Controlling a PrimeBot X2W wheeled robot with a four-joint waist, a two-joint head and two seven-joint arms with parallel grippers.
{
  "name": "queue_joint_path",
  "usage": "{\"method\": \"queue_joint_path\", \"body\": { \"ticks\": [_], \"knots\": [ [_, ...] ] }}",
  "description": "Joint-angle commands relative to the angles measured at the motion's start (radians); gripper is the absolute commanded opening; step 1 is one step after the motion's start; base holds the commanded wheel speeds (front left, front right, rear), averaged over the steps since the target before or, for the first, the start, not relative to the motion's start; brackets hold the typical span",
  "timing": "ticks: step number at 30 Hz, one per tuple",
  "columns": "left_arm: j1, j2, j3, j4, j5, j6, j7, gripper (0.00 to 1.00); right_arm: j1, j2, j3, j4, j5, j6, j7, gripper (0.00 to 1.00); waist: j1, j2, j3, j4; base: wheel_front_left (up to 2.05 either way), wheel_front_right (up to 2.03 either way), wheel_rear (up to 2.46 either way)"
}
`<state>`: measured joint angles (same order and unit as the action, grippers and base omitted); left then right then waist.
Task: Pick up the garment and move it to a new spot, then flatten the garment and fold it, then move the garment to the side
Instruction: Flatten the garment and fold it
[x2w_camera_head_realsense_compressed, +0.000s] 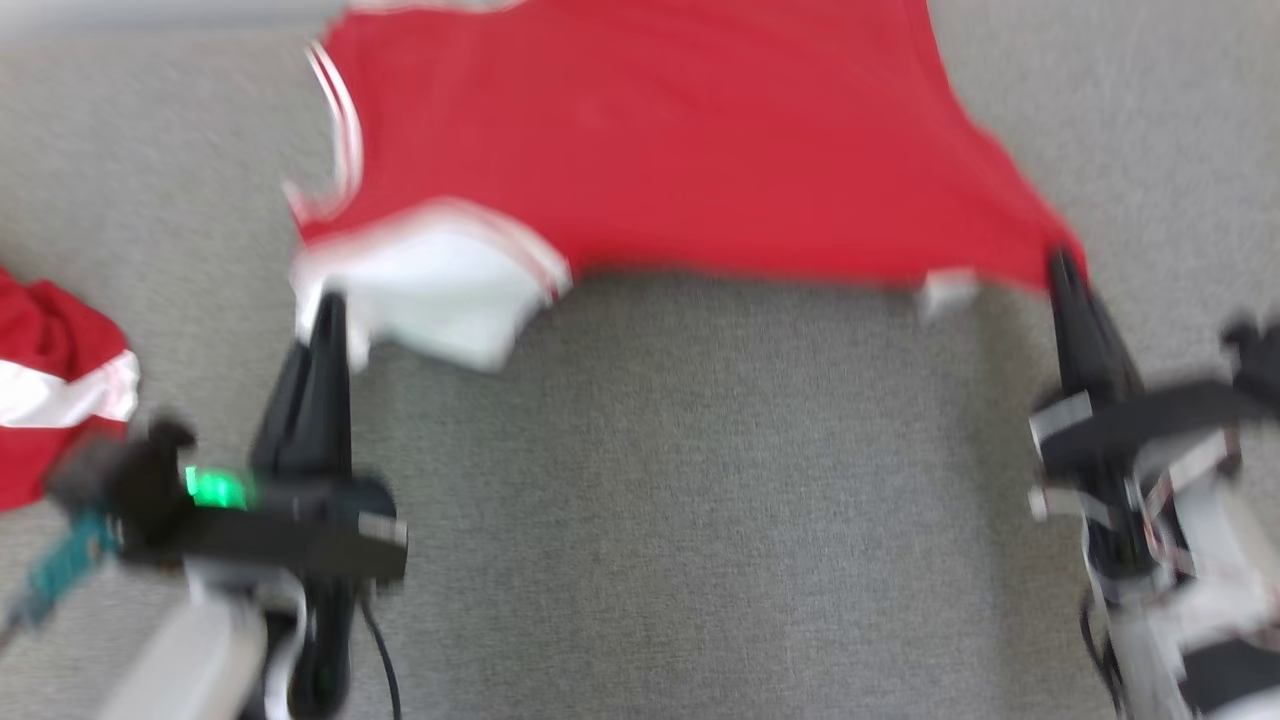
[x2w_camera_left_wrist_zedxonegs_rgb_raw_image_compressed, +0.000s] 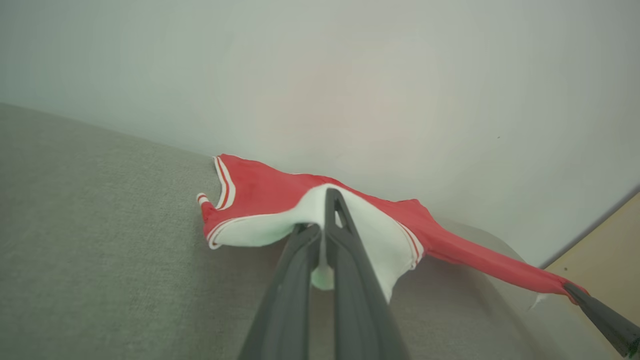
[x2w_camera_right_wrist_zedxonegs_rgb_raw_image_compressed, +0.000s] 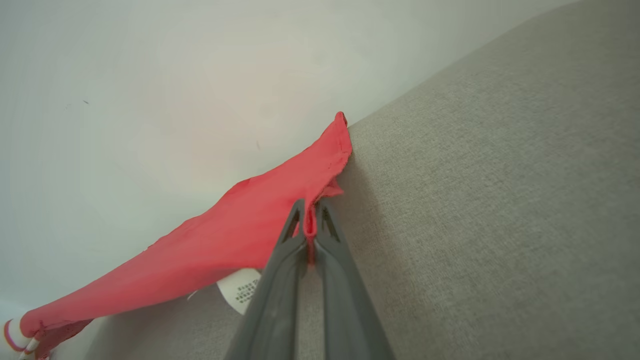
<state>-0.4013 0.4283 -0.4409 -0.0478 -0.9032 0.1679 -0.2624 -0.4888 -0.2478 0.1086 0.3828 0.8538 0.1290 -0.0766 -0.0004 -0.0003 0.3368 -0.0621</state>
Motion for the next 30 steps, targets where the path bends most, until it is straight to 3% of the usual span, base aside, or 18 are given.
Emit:
{"method": "queue_joint_path", "body": {
  "ticks": [1,18,25,30],
  "knots": [
    [0.04,-0.001,0.008,-0.01,0.015,-0.001,-0.003,0.0,0.042,-0.001,-0.015,-0.016,0.004,0.003,0.007,0.0,0.0004,0.0003,-0.073,0.025,0.0,0.0,0.0],
    [0.533,-0.111,0.047,-0.048,0.017,-0.014,-0.003,0.0,0.605,0.128,-0.296,-0.3,-0.179,0.002,0.18,0.0,0.0004,0.0003,-0.248,0.064,0.0,0.0,0.0],
    [0.58,-0.108,0.014,-0.041,0.019,-0.025,0.007,0.0,0.711,0.176,-0.346,-0.366,-0.236,0.002,0.262,0.0,0.0004,0.0003,-0.251,0.074,0.0,0.0,0.0],
    [0.531,-0.108,-0.004,-0.018,0.038,-0.039,0.015,0.0,0.693,0.193,-0.331,-0.39,-0.242,0.002,0.285,0.0,0.0004,0.0003,-0.235,0.067,0.0,0.0,0.0]
  ]
}}
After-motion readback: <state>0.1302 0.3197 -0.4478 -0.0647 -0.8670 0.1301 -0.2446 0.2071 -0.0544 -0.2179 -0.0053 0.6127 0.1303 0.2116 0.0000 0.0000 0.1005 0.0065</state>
